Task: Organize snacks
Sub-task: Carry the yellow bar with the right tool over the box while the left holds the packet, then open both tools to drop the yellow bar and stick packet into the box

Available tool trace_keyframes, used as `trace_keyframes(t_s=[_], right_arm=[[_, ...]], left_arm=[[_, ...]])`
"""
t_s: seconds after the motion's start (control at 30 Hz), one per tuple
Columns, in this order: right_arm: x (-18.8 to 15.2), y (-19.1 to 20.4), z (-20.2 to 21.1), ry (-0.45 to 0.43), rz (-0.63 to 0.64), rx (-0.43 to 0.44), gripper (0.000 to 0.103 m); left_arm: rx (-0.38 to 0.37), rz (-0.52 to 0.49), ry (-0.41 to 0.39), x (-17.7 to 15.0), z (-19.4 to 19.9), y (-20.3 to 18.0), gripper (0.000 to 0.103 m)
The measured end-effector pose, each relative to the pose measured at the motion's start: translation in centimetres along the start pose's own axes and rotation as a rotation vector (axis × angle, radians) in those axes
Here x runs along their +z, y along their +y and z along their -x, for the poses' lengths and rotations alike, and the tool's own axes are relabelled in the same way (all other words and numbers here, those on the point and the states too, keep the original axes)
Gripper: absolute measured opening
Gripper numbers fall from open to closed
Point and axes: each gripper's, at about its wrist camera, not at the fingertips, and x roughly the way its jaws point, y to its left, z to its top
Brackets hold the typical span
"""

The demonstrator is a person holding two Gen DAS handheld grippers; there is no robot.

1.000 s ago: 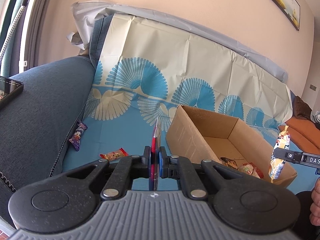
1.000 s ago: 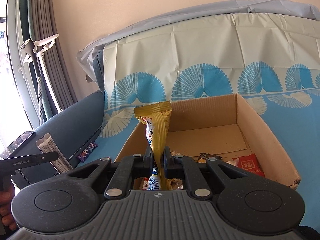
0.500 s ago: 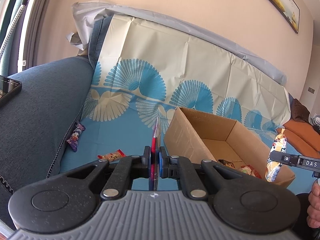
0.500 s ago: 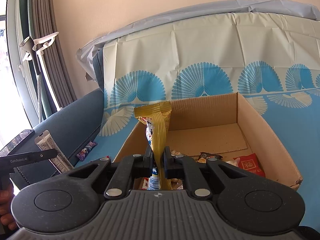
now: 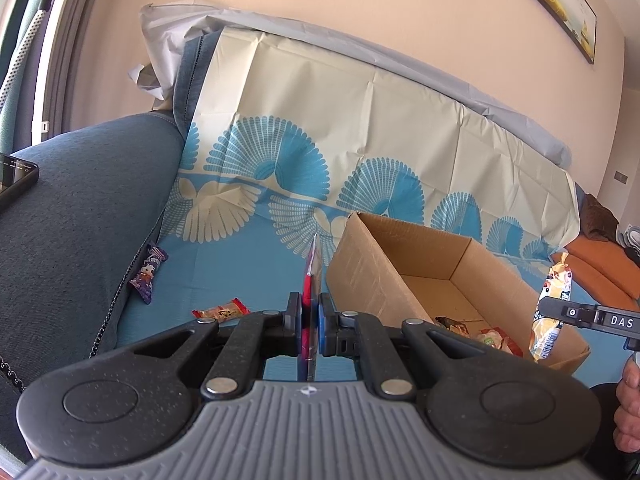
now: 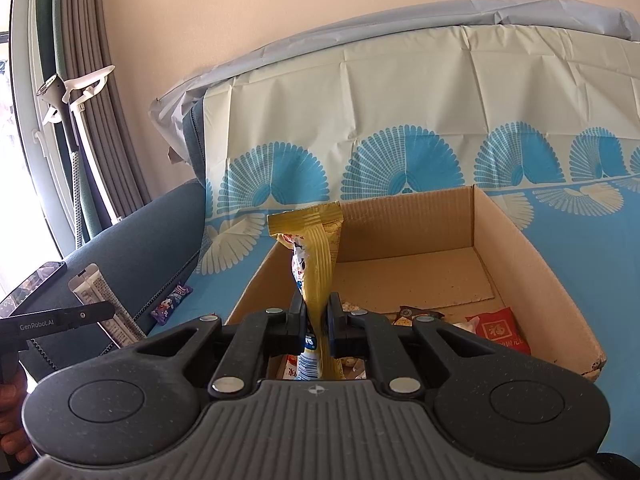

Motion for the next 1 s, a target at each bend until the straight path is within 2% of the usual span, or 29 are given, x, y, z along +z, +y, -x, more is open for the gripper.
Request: trace_keyframes(t_s=[0.3, 0.5, 0.63, 0.87, 1.0], right_arm=[[0.0, 0.1, 0.3, -0.023, -0.01, -0.018, 0.01], [0.4, -0.5, 0.8, -0.073, -0.037, -0.075, 0.01], [0.5, -1.6, 0.8, -0.1, -0.084, -0.123, 0.01], [0.3, -2.1, 0.1, -0.115, -0.097, -0.195, 0.012], [0.2, -2.0, -0.2, -0.112, -0.089, -0.208, 0.013]], left_arm=[[0.001, -0.021, 0.006, 0.1, -0.2, -0.2, 0.007], [0.036, -0.036, 0.015, 1.0, -0.6, -0.8, 0.007], [0.016, -0.015, 0.003, 2.8, -1.0, -2.7, 0.007], [-0.162, -0.054, -0.134, 9.0, -1.0, -11.1, 0.007], [-0.291, -0.08, -0.146, 11.5, -2.5, -16.1, 0.008]])
